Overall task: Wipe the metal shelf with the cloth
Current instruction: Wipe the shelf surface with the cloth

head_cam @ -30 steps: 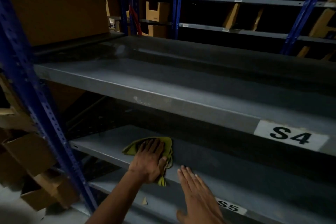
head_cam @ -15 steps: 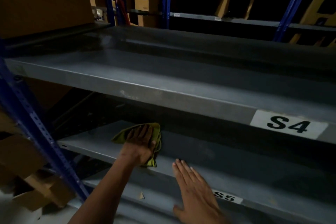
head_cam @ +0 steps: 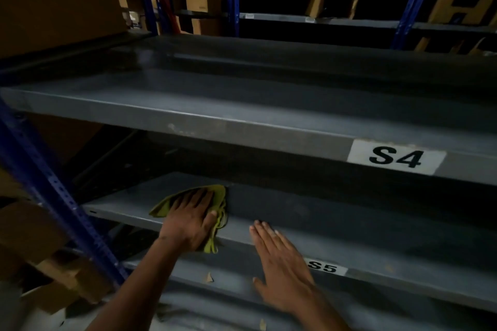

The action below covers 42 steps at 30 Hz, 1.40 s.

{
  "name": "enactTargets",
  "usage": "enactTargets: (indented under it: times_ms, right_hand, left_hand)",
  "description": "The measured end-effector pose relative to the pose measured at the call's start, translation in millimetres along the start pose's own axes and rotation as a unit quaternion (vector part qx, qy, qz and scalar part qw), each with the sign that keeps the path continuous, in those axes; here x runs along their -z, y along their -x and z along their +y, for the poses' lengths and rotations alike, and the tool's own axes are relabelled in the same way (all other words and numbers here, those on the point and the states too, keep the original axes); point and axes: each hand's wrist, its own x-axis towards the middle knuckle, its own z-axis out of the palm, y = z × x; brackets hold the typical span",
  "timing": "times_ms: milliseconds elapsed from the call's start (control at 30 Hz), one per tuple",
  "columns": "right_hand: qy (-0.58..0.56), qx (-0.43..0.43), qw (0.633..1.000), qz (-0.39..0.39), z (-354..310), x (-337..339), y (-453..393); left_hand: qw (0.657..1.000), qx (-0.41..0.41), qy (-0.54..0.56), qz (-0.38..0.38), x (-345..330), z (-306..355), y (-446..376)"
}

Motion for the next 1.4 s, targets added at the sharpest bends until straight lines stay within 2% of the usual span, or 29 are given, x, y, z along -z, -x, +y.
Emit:
enactTargets:
  times_ms: [233, 433, 567, 700, 867, 1200, 1300, 1400]
  right_hand:
    - [-0.001, 0.012, 1.000, 0.014, 0.8, -6.7, -0.3]
    - [0.005, 0.020, 1.000, 0.010, 2.7, 2.7, 0.8]
    - [-0.023, 0.000, 1.000, 0.021, 12.1, 6.3, 14.5]
    - [-0.002, -0.068, 0.997, 0.032, 50.0, 2.1, 58.3]
    - [-0.011, -0.050, 0.999, 0.014, 60.1, 4.5, 65.4]
    - [0.005, -0.032, 0.999, 0.021, 59.6, 9.0, 66.0]
    - [-0.021, -0.035, 0.999, 0.023, 60.9, 9.4, 68.3]
    - [-0.043, -0.034, 0.998, 0.024, 61.6, 9.2, 68.7]
  left_hand:
    - [0.999, 0.050, 0.004, -0.020, 1.6, 26.9, -9.2]
    - [0.999, -0.010, 0.011, -0.036, 5.8, 77.0, 6.2]
    - [0.999, -0.029, 0.004, -0.033, 6.3, 57.2, 12.3]
    - [0.999, 0.015, -0.016, -0.039, 7.3, 40.6, -0.6]
    - [0.997, 0.035, -0.018, -0.061, 4.5, 56.4, -13.2]
    - [0.996, -0.053, -0.021, -0.067, -4.9, 156.6, -10.5]
    - [0.996, -0.063, -0.012, -0.058, -0.2, 139.4, -7.9]
    - [0.998, -0.029, -0.016, -0.053, 3.3, 103.0, -8.9]
